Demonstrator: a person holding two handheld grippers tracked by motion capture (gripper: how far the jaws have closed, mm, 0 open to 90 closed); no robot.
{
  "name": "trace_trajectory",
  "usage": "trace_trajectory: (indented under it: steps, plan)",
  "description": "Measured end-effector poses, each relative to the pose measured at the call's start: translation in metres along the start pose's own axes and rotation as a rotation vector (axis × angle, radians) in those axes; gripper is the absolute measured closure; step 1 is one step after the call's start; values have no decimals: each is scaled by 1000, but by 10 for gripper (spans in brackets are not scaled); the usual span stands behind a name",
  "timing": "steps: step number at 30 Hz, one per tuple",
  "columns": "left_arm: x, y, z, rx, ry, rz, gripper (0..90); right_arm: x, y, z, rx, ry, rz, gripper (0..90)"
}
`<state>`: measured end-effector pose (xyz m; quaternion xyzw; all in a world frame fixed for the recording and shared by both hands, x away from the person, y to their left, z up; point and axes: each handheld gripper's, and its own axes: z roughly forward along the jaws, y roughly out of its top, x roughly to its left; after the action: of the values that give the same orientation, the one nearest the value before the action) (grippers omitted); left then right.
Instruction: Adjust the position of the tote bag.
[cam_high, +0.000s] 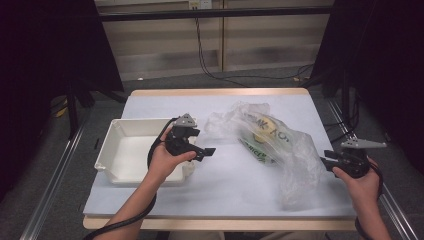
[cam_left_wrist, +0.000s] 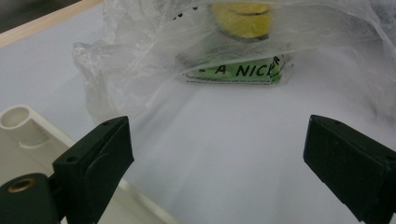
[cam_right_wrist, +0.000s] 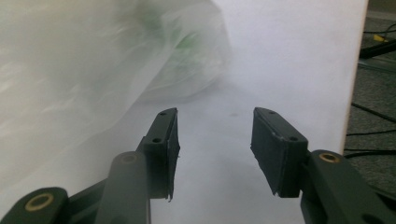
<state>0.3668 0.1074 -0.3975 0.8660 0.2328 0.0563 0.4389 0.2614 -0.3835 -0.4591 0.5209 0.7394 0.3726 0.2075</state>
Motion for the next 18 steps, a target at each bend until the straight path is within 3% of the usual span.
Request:
trace_trajectory:
  steps: [9, 13, 18]
  plan:
    - [-4, -1, 4, 0, -10, 5, 79, 16, -15, -14, -9, 18, -18, 481]
    - [-5, -2, 4, 18, -6, 5, 79, 24, -23, -17, -1, 42, -37, 457]
    - [-6, -2, 5, 7, -7, 2, 79, 35, -22, -14, -19, 80, -57, 399]
